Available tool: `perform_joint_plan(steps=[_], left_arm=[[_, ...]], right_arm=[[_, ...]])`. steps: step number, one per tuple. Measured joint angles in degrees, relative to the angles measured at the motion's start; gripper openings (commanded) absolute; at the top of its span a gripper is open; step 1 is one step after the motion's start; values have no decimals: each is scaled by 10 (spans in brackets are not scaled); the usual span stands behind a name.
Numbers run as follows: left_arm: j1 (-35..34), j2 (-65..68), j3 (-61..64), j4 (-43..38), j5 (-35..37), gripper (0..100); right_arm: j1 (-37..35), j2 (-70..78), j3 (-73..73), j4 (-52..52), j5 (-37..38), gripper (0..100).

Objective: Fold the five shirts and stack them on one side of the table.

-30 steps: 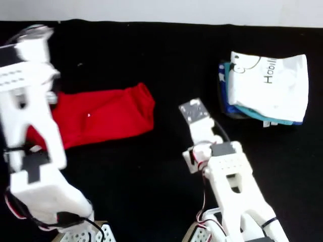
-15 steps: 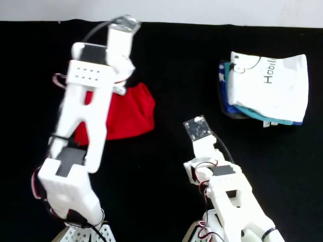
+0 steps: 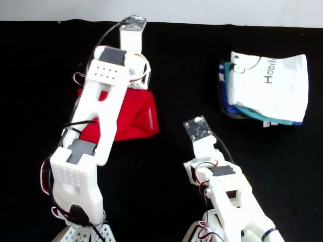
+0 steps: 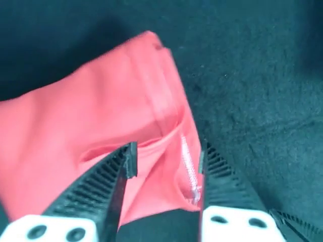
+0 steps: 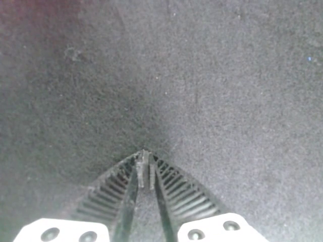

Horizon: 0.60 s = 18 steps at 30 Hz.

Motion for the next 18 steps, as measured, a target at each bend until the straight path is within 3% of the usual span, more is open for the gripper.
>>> perform_joint_plan(steps=[3, 10, 18], left_arm=[[-48, -6, -34, 55, 3, 9], [-102, 33, -23, 148, -23, 9], [-38, 126, -11, 155, 0, 9]], right_arm=[[0, 0, 0, 0, 0, 6], [0, 0, 0, 0, 0, 6], [0, 0, 0, 0, 0, 6]])
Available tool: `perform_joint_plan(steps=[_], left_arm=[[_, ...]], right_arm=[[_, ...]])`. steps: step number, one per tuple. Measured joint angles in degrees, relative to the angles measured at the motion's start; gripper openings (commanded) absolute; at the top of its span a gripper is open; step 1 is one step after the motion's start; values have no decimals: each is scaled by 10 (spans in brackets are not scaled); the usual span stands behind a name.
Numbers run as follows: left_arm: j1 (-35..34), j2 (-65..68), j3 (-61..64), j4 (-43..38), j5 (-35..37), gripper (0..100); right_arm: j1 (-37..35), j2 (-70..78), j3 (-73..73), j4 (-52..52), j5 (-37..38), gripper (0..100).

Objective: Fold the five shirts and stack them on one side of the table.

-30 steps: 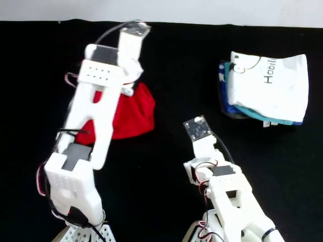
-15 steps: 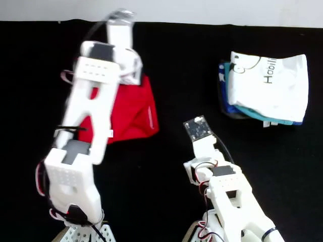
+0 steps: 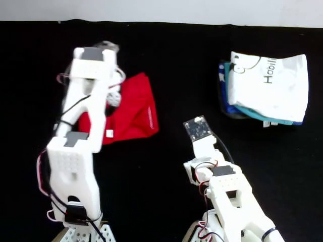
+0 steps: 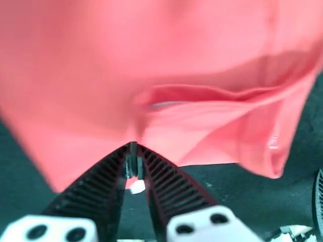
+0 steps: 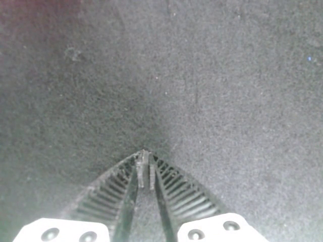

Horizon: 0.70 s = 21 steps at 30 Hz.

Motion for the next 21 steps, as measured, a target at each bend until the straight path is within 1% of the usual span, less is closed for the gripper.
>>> perform_joint_plan(steps=[7, 11, 13, 15, 21], left_arm=[[128, 16, -13, 4, 12, 9], [178, 16, -53, 44, 12, 9], [184, 16, -80, 65, 12, 9], [181, 12, -91, 69, 12, 9], [138, -40, -94, 73, 12, 9]], right_arm=[[0, 0, 0, 0, 0, 6], [0, 0, 0, 0, 0, 6], [0, 0, 0, 0, 0, 6], [0, 0, 0, 0, 0, 6], [0, 0, 0, 0, 0, 6]])
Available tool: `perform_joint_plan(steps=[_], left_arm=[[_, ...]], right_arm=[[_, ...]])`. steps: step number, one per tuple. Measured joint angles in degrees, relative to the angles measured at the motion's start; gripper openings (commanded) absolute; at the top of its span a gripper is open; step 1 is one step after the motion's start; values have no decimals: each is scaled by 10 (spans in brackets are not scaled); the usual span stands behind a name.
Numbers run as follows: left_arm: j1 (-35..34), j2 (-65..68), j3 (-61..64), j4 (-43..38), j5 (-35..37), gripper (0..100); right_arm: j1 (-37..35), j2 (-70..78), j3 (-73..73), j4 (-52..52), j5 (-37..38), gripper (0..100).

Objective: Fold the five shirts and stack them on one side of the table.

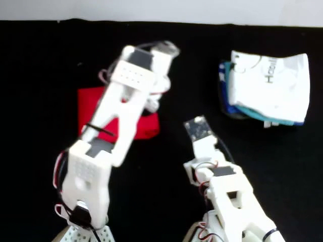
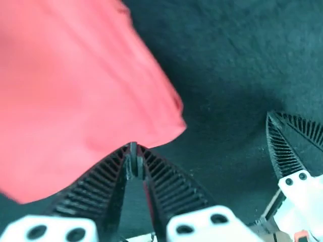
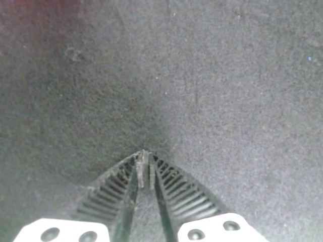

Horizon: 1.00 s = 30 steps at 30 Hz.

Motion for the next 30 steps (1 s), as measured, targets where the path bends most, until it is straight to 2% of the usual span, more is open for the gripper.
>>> perform_joint_plan(steps=[7, 13, 16, 20, 24, 30], left_arm=[[-33, 45, -1, 0, 0, 9], [9, 120, 0, 0, 0, 9], [32, 124, 0, 0, 0, 9], [30, 111, 0, 0, 0, 9], [0, 40, 0, 0, 0, 9], [-98, -90, 59, 1, 0, 9]], right_arm=[[0, 0, 0, 0, 0, 6], [0, 0, 0, 0, 0, 6], [0, 0, 0, 0, 0, 6], [0, 0, 0, 0, 0, 6], [0, 0, 0, -4, 0, 6], [0, 0, 0, -4, -10, 10]])
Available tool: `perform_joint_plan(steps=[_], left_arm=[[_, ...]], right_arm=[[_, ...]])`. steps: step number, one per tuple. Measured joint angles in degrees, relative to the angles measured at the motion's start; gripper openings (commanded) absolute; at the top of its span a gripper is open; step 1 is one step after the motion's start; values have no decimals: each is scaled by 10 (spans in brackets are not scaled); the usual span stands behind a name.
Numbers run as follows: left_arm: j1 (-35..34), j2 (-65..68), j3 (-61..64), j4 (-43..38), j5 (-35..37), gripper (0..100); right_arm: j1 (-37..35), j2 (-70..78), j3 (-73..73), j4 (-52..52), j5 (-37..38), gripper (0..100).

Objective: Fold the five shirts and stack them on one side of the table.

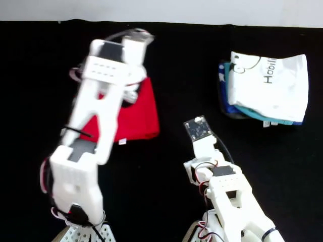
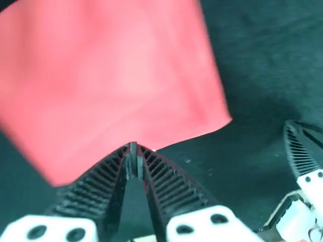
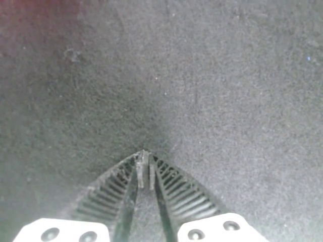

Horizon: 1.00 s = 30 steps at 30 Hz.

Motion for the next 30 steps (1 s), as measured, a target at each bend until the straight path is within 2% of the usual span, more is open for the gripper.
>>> perform_joint_plan(steps=[3, 6, 12, 18, 22, 26, 30], left_arm=[[-55, -67, 82, 1, -1, 9], [-112, -139, 185, -4, -39, 9], [-232, -280, 442, -148, -72, 9], [-234, -317, 680, -371, -43, 9], [-232, -317, 759, -484, -37, 9], [-231, -317, 788, -533, -37, 9], [-231, -331, 789, -531, -37, 10]], right_arm=[[1, 0, -3, 0, -19, 10], [2, 7, -46, 43, -25, 10], [6, 40, -261, 218, -25, 10], [-13, 166, -498, 330, -36, 10], [-41, 273, -635, 345, -107, 10], [-78, 383, -767, 346, -174, 30], [-119, 481, -884, 357, -196, 196]])
